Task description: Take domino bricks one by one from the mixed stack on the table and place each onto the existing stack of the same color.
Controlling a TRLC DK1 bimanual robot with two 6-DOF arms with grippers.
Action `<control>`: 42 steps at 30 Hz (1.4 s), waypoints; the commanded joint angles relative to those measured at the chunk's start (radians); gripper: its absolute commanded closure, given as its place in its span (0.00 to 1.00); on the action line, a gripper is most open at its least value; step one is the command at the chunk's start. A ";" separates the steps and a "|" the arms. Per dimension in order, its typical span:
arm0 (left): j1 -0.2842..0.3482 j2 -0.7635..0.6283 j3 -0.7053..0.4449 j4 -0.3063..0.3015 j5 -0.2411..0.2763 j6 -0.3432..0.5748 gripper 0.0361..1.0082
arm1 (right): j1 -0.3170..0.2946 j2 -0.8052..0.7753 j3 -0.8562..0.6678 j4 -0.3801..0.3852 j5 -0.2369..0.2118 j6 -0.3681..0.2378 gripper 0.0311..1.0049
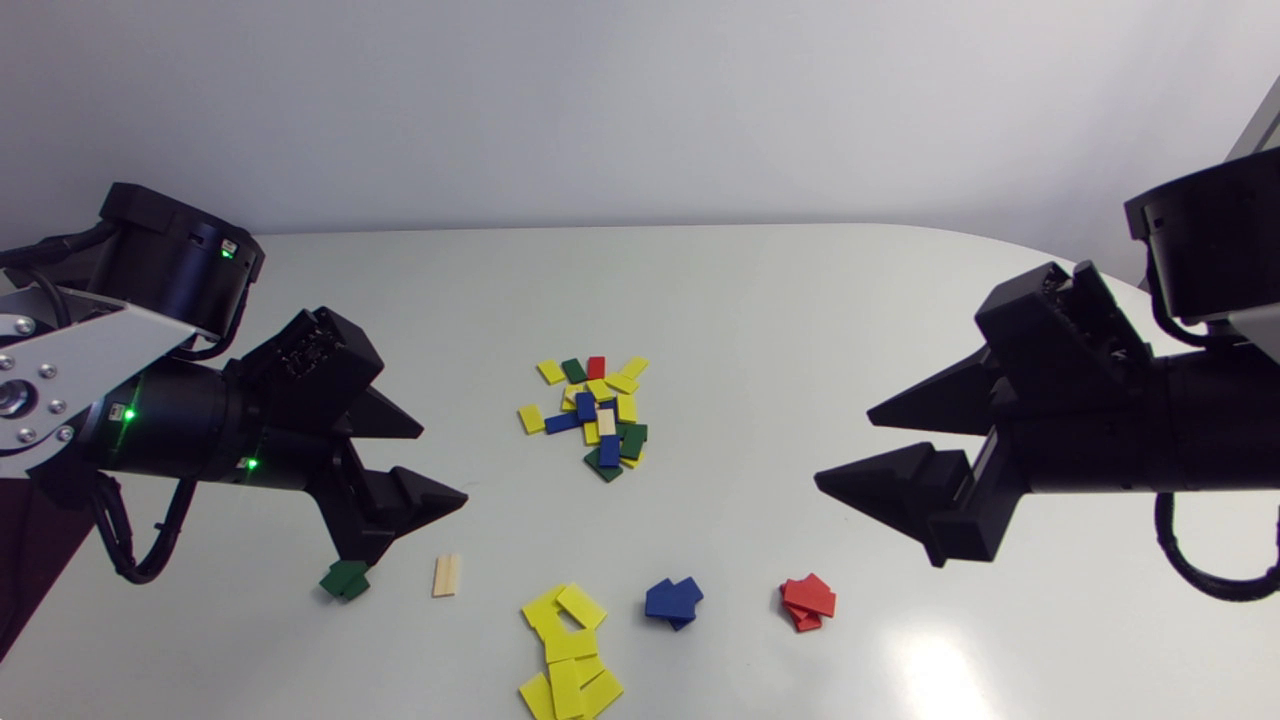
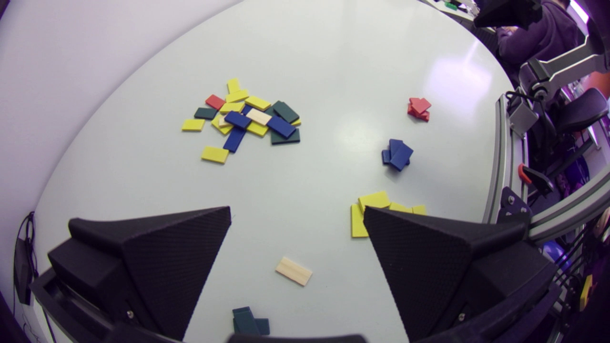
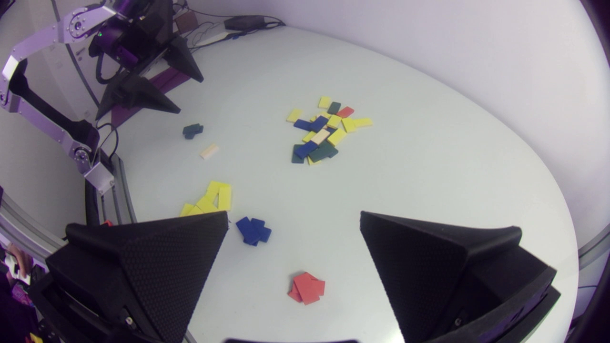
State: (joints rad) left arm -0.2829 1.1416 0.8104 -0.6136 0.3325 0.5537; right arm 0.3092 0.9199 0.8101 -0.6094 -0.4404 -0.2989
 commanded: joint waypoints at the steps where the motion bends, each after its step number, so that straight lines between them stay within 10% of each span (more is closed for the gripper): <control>1: 0.016 0.030 0.030 0.012 -0.007 -0.037 0.02 | -0.007 0.020 0.026 0.020 0.011 0.034 0.03; 26: -0.004 0.303 0.075 0.261 -0.176 -0.198 0.02 | 0.148 0.456 0.135 0.326 0.270 0.061 0.04; 42: 0.031 0.440 0.176 0.305 -0.228 -0.256 0.02 | 0.258 0.919 0.497 0.303 0.290 0.167 0.04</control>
State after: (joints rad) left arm -0.2665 1.5604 0.9615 -0.3168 0.1112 0.3325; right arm 0.5510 1.7901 1.2602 -0.2890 -0.1558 -0.1673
